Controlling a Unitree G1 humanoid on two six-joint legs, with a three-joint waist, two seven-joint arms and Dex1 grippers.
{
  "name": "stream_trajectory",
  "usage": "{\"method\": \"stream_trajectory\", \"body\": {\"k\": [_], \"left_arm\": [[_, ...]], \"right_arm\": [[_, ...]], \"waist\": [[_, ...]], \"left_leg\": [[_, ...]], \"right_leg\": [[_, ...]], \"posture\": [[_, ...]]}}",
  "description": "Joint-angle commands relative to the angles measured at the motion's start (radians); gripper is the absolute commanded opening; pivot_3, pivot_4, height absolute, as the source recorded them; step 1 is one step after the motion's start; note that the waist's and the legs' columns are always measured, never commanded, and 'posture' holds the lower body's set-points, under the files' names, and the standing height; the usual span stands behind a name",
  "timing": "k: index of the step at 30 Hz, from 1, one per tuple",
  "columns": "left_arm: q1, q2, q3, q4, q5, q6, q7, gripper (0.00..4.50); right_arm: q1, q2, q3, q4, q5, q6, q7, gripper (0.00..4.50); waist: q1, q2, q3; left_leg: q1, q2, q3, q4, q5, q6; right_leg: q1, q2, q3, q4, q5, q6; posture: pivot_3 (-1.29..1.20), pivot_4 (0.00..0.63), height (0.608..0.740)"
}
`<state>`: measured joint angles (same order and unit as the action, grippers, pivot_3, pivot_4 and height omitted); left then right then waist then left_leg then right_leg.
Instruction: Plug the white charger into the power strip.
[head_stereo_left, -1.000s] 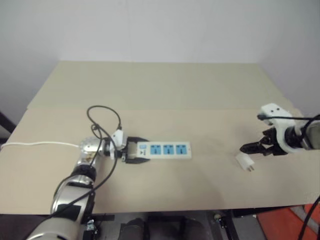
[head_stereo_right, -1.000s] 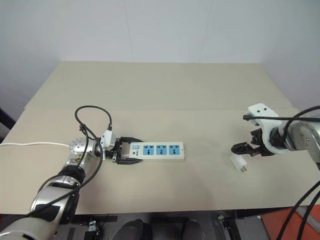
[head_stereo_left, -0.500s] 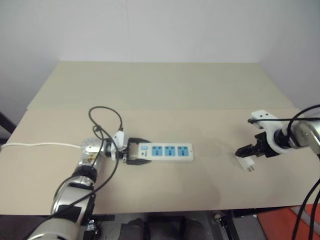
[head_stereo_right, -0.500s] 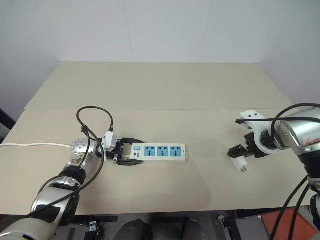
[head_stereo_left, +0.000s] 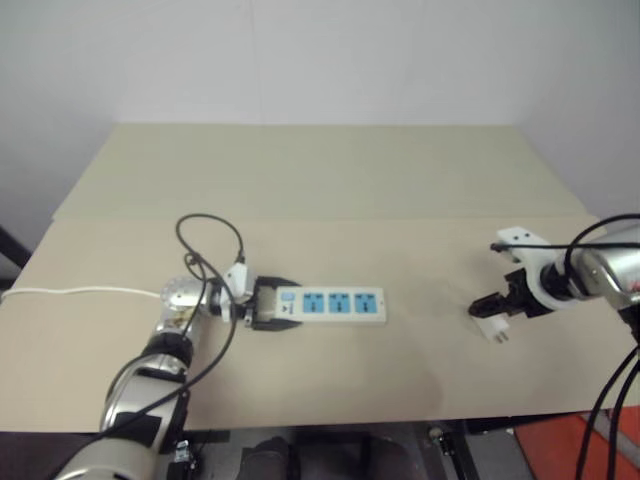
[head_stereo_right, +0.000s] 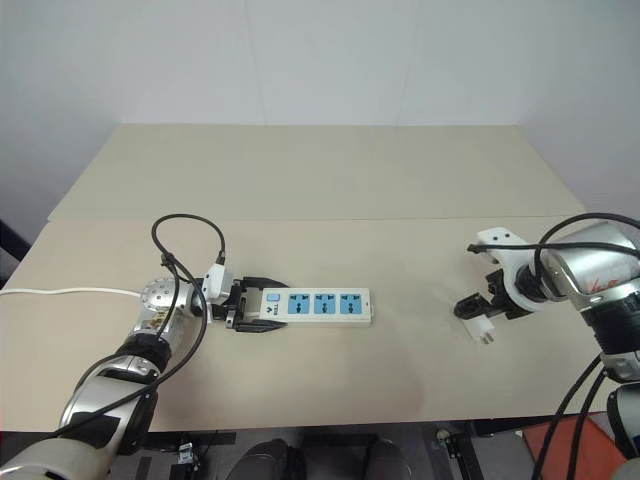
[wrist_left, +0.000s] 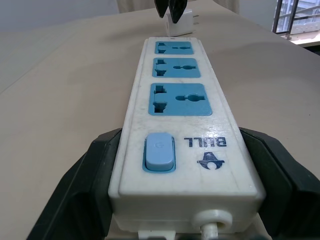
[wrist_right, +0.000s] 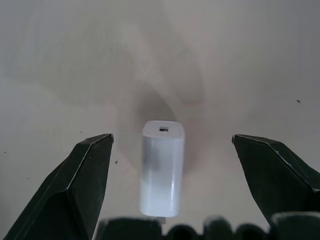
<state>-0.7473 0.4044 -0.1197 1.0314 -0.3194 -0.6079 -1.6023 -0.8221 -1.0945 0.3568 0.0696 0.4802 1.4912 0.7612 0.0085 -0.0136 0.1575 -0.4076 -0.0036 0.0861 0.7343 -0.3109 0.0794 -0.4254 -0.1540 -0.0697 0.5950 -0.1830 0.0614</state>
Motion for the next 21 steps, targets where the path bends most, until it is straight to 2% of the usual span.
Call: {"method": "stream_trajectory", "body": {"k": [1, 14, 17, 21], "left_arm": [[0.024, 0.001, -0.041, -0.013, 0.004, 0.013, -0.012, 3.27], [0.030, 0.009, -0.047, -0.022, -0.006, -0.010, -0.012, 3.27], [0.033, 0.017, -0.058, -0.029, -0.004, 0.016, -0.012, 3.27], [0.035, 0.012, -0.042, -0.031, -0.005, 0.003, -0.012, 3.27]], "right_arm": [[-0.008, -0.004, 0.003, -0.005, -0.026, -0.014, 0.010, 4.50], [0.008, 0.027, 0.004, 0.017, -0.053, -0.012, 0.020, 4.50], [0.005, 0.034, 0.001, 0.028, -0.054, -0.002, 0.018, 3.93], [0.001, 0.038, 0.003, 0.039, -0.053, -0.001, 0.024, 2.50]], "waist": [[0.000, 0.000, 0.000], [-0.004, 0.000, 0.000], [-0.005, 0.000, 0.000], [-0.008, 0.000, 0.000]], "left_leg": [[0.000, 0.000, 0.000, 0.000, 0.000, 0.000], [0.000, 0.000, 0.000, 0.000, 0.000, 0.000], [0.000, 0.000, 0.000, 0.000, 0.000, 0.000], [0.000, 0.000, 0.000, 0.000, 0.000, 0.000]], "right_leg": [[0.000, 0.000, 0.000, 0.000, 0.000, 0.000], [0.000, 0.000, 0.000, 0.000, 0.000, 0.000], [0.000, 0.000, 0.000, 0.000, 0.000, 0.000], [0.000, 0.000, 0.000, 0.000, 0.000, 0.000]], "posture": [[0.00, 0.150, 0.740], [0.00, 0.150, 0.740], [0.00, 0.150, 0.740], [0.00, 0.150, 0.740]]}}
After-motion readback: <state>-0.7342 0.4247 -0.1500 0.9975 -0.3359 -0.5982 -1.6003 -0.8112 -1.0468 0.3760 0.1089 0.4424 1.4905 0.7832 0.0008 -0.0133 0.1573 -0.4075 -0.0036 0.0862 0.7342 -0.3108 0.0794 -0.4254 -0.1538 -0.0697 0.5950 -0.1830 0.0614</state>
